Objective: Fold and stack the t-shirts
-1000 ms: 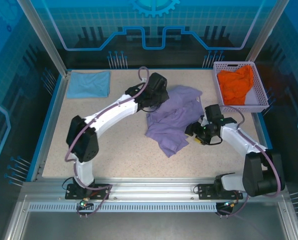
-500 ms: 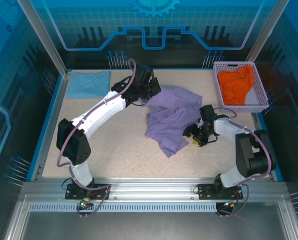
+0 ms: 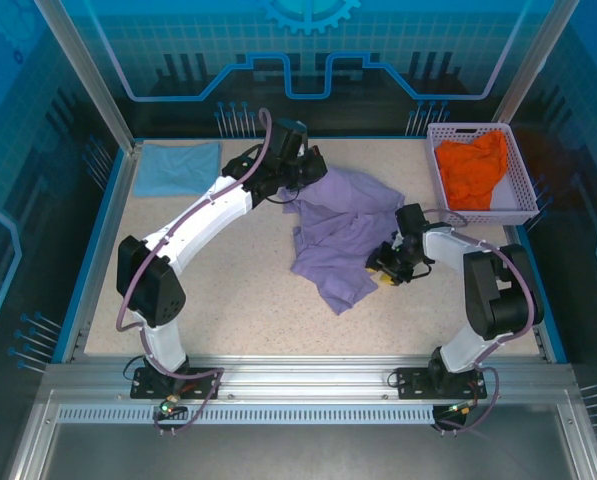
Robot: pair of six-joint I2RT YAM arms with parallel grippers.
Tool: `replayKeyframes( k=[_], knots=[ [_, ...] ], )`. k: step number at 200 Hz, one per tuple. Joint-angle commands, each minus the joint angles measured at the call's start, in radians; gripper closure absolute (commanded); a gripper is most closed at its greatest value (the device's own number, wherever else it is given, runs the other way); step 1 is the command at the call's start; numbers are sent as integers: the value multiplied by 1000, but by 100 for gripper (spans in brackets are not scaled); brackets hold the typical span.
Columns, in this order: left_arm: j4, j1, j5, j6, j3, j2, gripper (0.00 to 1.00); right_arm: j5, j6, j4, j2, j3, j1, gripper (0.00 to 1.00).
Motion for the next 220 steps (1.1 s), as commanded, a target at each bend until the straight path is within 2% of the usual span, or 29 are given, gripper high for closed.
replayKeyframes(
  k=[1, 25, 82, 108, 125, 158, 220],
  knots=[
    [-1, 3, 22, 21, 33, 12, 100, -24, -8, 128, -50, -15, 18, 55],
    [-4, 4, 24, 22, 32, 16, 100, 9, 4, 143, -105, -43, 35, 52],
    [-1, 4, 29, 16, 29, 23, 100, 7, 4, 84, 24, 12, 33, 53],
    [0, 3, 35, 15, 31, 25, 100, 40, 16, 67, -2, 1, 31, 52],
    [2, 3, 34, 21, 30, 27, 100, 35, 19, 61, 12, 2, 33, 57],
    [21, 6, 37, 41, 32, 22, 100, 24, 6, 59, 35, 20, 29, 100],
    [71, 62, 67, 93, 37, -65, 100, 38, -33, 8, -202, 19, 24, 100]
  ],
)
